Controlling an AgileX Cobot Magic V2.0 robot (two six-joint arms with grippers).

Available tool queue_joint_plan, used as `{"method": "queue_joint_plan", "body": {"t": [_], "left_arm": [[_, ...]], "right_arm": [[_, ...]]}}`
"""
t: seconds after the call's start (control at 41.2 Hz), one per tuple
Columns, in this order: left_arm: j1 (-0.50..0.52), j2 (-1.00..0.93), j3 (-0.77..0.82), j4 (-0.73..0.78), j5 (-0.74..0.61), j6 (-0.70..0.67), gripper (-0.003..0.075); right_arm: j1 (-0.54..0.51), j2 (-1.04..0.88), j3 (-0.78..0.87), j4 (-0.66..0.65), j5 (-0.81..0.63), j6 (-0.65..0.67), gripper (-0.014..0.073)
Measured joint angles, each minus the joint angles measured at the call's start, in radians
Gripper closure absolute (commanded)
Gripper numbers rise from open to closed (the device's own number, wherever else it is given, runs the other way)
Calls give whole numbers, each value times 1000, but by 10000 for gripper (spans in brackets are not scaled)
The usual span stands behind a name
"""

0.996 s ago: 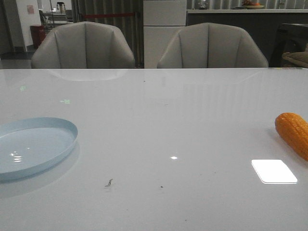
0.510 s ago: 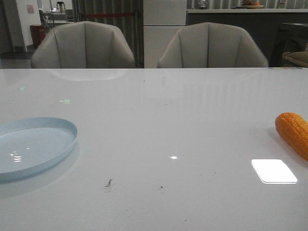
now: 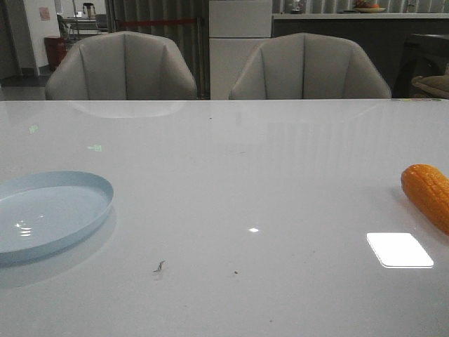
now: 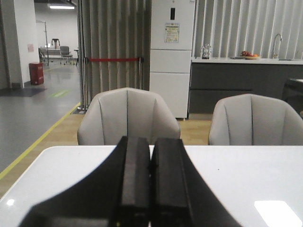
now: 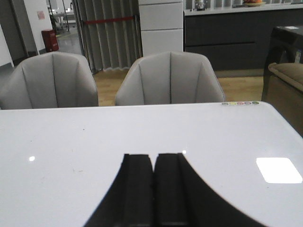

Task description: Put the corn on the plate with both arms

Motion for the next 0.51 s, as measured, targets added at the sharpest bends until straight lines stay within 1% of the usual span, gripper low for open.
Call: {"method": "queue_joint_plan", "body": {"t": [0.097,0.243,0.389,0.51], "left_arm": [[0,104,-43,0,31,0,627],[0,240,-47,0,58,0,627],[0,321,-47,0,69,0,627],[0,360,-47,0,105,0,625]], "right_arm": [[0,97,-33,0,0,0,536],[0,221,-46,0,4,0,536],[0,318,-46,0,23,0,536],[0,369,-46,0,24,0,536]]}}
